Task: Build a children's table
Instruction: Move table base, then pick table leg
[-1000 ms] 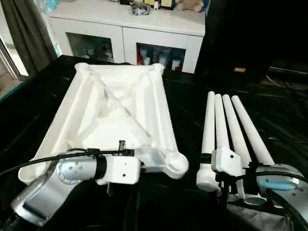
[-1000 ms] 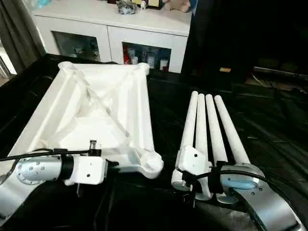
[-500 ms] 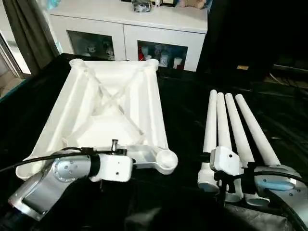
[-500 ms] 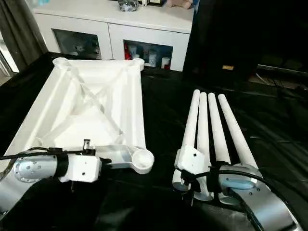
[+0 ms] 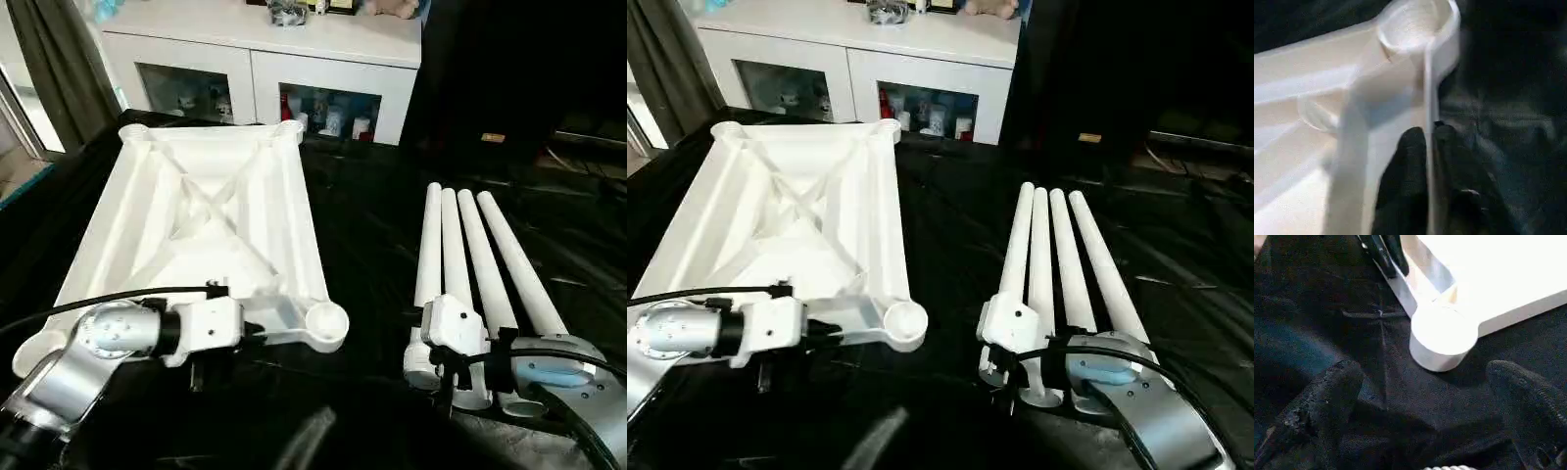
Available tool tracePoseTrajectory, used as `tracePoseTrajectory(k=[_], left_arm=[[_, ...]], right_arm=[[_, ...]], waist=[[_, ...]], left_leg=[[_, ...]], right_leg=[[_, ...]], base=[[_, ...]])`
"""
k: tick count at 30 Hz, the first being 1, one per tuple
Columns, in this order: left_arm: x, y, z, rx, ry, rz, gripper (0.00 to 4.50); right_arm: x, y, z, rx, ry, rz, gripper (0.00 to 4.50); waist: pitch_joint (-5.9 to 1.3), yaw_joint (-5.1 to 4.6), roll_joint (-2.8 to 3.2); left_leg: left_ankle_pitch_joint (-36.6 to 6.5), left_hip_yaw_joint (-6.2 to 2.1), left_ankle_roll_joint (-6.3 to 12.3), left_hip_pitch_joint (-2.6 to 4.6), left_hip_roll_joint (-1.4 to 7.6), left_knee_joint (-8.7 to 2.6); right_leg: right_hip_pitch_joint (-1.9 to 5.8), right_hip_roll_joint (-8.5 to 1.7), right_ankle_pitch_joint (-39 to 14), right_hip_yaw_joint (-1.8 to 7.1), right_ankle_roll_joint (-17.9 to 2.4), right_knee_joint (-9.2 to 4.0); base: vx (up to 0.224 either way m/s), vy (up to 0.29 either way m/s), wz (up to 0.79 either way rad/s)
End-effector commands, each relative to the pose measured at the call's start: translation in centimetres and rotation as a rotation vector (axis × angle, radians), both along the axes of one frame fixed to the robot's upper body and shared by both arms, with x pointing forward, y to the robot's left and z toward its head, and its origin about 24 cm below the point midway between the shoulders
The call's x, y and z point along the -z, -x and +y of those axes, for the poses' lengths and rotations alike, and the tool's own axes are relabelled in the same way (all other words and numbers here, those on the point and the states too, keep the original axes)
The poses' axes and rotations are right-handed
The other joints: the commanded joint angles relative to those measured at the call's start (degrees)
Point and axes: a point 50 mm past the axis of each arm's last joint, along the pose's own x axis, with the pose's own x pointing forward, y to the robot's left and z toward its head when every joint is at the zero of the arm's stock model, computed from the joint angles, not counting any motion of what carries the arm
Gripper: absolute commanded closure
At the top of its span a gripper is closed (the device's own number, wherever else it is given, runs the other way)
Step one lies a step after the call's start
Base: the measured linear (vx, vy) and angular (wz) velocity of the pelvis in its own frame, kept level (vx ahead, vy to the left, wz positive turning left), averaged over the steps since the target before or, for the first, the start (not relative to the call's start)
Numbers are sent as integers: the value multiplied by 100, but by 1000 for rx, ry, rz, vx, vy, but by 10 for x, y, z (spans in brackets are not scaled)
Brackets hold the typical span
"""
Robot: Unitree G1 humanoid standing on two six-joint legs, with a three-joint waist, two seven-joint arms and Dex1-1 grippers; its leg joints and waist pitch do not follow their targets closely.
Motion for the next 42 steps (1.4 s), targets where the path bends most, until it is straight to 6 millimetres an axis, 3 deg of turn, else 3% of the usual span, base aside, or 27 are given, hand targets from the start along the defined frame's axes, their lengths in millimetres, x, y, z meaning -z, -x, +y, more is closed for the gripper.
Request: tracePoseTrajectory(k=[1,5,6,10,11,12,14,15,17,18,19,20,21,23,27,32,36,38,39,42], left_arm=[[-9,2,4,2,5,-9,377],[-17,-1,10,-33,42,-33,348],[-20,-2,11,-43,57,-41,330],[-41,-6,10,-100,158,-51,306],[-54,-9,0,-135,236,-60,305],[-56,-10,-4,-146,250,-62,298],[-57,-10,-6,-151,254,-64,270],[-54,-8,-13,-146,256,-44,264],[-48,-3,-28,-121,265,-19,252],[-47,-1,-33,-108,272,-13,228],[-49,3,-41,-86,306,20,228],[-50,5,-45,-74,334,53,224],[-51,7,-47,-67,356,79,220],[-52,10,-50,-57,377,108,204],[-50,13,-59,-46,371,157,163],[-51,15,-57,-46,334,175,134],[-51,18,-57,-46,313,192,93],[-51,18,-58,-46,311,193,88],[-51,19,-58,-46,307,199,56],[-50,19,-58,-48,303,204,46]], right_arm=[[-8,-5,-1,38,-38,-17,1],[-18,-15,0,124,-87,-35,1],[-21,-18,0,153,-99,-34,1],[-26,-32,-4,312,-98,1,1],[-25,-50,-9,536,-137,60,0],[-24,-55,-10,604,-155,78,0],[-24,-58,-11,640,-166,89,0],[-23,-61,-11,685,-167,118,0],[-20,-64,-11,755,-135,167,0],[-19,-65,-11,777,-122,184,0],[-20,-66,-11,796,-111,197,0],[-20,-66,-12,818,-103,219,0],[-19,-65,-12,824,-113,252,0],[-19,-67,-12,864,-89,269,0],[-23,-71,-7,944,-55,318,0],[-20,-65,-1,974,2,398,0],[-12,-61,2,1015,50,468,0],[-11,-60,1,1026,65,475,0],[-9,-60,0,1058,86,485,0],[-9,-61,-1,1077,91,487,0]], waist=[[-288,25,42],[-266,23,31],[-274,26,58],[-276,-3,29],[-280,-22,-28],[-295,-43,-24],[-309,-15,9],[-300,-36,-26],[-307,-55,-36],[-319,-56,-33],[-332,-67,-66],[-335,-55,-52],[-335,-67,-74],[-320,-70,-79],[-306,-88,-55],[-308,-71,-32],[-315,-71,-10],[-311,-72,-14],[-312,-72,-20],[-308,-67,-16]], left_leg=[[-901,-121,268,-7,361,-392],[-1006,-116,241,30,348,-410],[-991,-122,197,41,353,-416],[-946,-123,109,51,357,-423],[-896,-119,93,57,364,-430],[-789,-126,54,63,341,-417],[-789,-105,-37,86,350,-399],[-764,-86,-50,85,358,-411],[-727,-89,-61,60,342,-427],[-655,-94,-85,36,340,-430],[-557,-87,-110,37,347,-423],[-502,-96,-107,28,343,-424],[-464,-88,-127,23,334,-421],[-477,-78,-144,14,313,-417],[-543,-74,-219,36,302,-432],[-703,-93,-307,55,304,-455],[-709,-106,-423,60,321,-470],[-729,-102,-447,60,314,-473],[-727,-100,-453,59,305,-473],[-780,-101,-473,66,302,-482]], right_leg=[[269,-719,-1235,436,-519,-532],[246,-722,-1883,433,-325,-602],[231,-715,-1911,433,-330,-599],[230,-714,-1812,430,-446,-547],[231,-708,-1752,433,-481,-537],[209,-712,-1651,427,-625,-515],[202,-721,-1592,441,-605,-517],[202,-686,-1369,459,-567,-480],[235,-695,-1322,448,-512,-476],[252,-704,-1275,445,-464,-473],[265,-704,-1115,460,-446,-441],[267,-705,-1058,453,-448,-438],[274,-702,-953,456,-475,-418],[270,-699,-1025,455,-467,-440],[253,-678,-1435,464,-221,-498],[244,-676,-1579,456,-60,-525],[242,-681,-1257,460,-123,-486],[243,-682,-1299,461,-104,-494],[251,-683,-1330,464,-73,-494],[244,-693,-1514,465,12,-523]], base=[[0,0,0],[0,0,0],[0,0,0],[0,0,0],[0,0,0],[0,0,0],[0,0,0],[0,0,0],[0,0,0],[0,0,0],[0,0,0],[0,0,0],[0,0,0],[0,0,0],[0,0,0],[0,0,0],[0,0,0],[0,0,0],[0,0,0],[0,0,0]])
